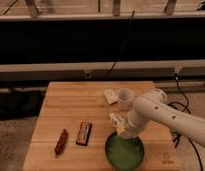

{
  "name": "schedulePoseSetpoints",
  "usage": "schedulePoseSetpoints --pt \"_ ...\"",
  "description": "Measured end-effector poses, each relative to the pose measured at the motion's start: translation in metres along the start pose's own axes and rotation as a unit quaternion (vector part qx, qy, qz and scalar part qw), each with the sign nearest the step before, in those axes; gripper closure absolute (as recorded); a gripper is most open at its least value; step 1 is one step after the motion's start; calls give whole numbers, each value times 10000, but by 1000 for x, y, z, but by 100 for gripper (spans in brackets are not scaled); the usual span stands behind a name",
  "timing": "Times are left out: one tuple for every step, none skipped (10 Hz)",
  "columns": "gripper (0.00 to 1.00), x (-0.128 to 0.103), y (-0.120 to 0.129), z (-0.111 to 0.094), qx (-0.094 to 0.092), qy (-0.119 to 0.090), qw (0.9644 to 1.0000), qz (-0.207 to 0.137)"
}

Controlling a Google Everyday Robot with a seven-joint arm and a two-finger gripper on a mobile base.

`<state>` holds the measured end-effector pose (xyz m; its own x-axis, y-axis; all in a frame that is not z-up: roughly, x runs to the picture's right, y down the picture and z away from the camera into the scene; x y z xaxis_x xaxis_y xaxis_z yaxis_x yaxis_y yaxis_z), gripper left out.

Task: Place the bottle in the ceramic bowl

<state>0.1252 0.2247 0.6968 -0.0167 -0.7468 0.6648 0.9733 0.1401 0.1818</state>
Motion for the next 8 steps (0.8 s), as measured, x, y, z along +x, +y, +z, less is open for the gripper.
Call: schedulePoseSetpoints --pt "84 1 0 0 -2 -4 10000 18" --pt "95 4 -3 -2 -18 -25 10000 20" --pt "99 5 -5 -7 -17 2 10000 21" --pt "100 3 -6 -14 -31 18 10000 28" --pt "100 2 -6 -21 -31 44 10000 19" --pt "100 -1 -6 -29 -30 85 10000 19" --pt "100 -4 -5 -33 -22 114 9999 21" --pt "100 -9 -3 -39 -7 152 9999 27"
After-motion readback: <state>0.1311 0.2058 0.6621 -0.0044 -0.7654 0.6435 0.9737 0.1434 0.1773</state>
